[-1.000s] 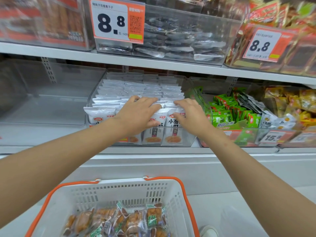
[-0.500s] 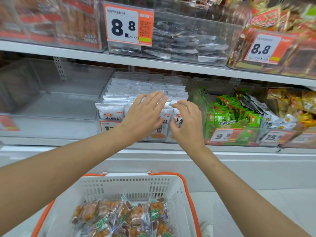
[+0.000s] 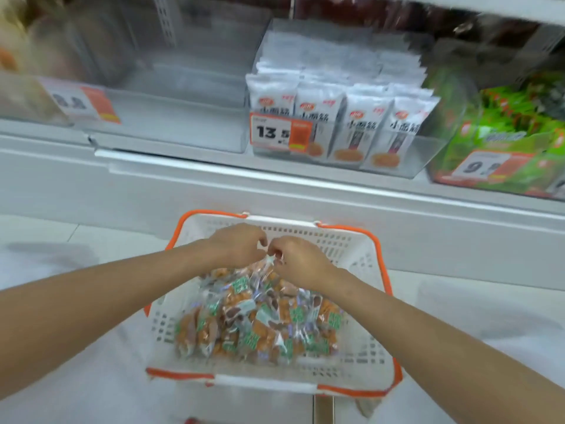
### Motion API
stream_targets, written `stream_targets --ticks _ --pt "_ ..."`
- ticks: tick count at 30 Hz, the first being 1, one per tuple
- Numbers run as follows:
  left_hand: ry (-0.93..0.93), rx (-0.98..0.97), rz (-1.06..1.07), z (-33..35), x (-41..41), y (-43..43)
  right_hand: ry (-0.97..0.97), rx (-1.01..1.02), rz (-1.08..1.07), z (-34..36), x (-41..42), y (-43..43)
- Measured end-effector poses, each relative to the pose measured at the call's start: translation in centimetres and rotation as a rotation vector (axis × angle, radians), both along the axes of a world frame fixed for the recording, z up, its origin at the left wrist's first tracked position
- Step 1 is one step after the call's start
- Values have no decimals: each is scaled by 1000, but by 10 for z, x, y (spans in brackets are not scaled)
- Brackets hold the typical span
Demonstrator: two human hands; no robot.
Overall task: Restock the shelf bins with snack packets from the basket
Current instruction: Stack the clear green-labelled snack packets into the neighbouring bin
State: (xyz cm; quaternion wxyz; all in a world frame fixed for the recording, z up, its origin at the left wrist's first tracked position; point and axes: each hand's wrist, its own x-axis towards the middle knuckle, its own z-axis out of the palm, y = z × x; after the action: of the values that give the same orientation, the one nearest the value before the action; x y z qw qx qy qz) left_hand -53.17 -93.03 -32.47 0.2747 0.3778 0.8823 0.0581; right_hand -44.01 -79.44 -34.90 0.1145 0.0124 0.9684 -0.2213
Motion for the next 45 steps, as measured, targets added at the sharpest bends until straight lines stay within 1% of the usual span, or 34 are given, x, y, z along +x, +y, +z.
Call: stream_targets --ticks 3,5,6,10,17,21,25,27,30,33,35,39,41,45 --pt "-48 -164 -43 -29 -6 -17 -250 35 103 -37 11 -14" --pt "-54 -223 -70 -44 -11 -24 -410 58 117 -63 20 -20" --pt "-44 -247 -76 -51 -12 -26 -480 36 103 -75 25 -22" --pt "-44 -358 -102 -76 -15 -33 -605 -72 -12 -109 23 -35" --pt "-88 -380 -31 -88 -37 -51 -609 -323 -428 -142 -14 -68" --pt "-137 -368 -9 -92 -48 -65 -571 -285 -576 -153 -22 -83" --pt "-203 -312 34 -86 -57 -81 -526 -309 -658 -159 -30 -90" --pt "-238 -277 45 -80 -59 -91 -513 -405 -704 -155 -34 -90" --pt "-274 -201 112 -73 -65 -105 -557 -534 -765 -141 -40 -86" --pt "-335 -145 213 -69 -69 -114 -556 -720 -900 -117 -49 -79" --pt "-372 -109 296 -68 -71 -114 -527 -808 -921 -95 -52 -75" --pt "-437 -19 439 -63 -70 -102 -439 -828 -853 -56 -51 -69" --pt "-498 72 521 -60 -65 -96 -396 -871 -857 -42 -51 -68" --pt "-649 303 784 -51 -61 -92 -331 -893 -830 -19 -50 -70"
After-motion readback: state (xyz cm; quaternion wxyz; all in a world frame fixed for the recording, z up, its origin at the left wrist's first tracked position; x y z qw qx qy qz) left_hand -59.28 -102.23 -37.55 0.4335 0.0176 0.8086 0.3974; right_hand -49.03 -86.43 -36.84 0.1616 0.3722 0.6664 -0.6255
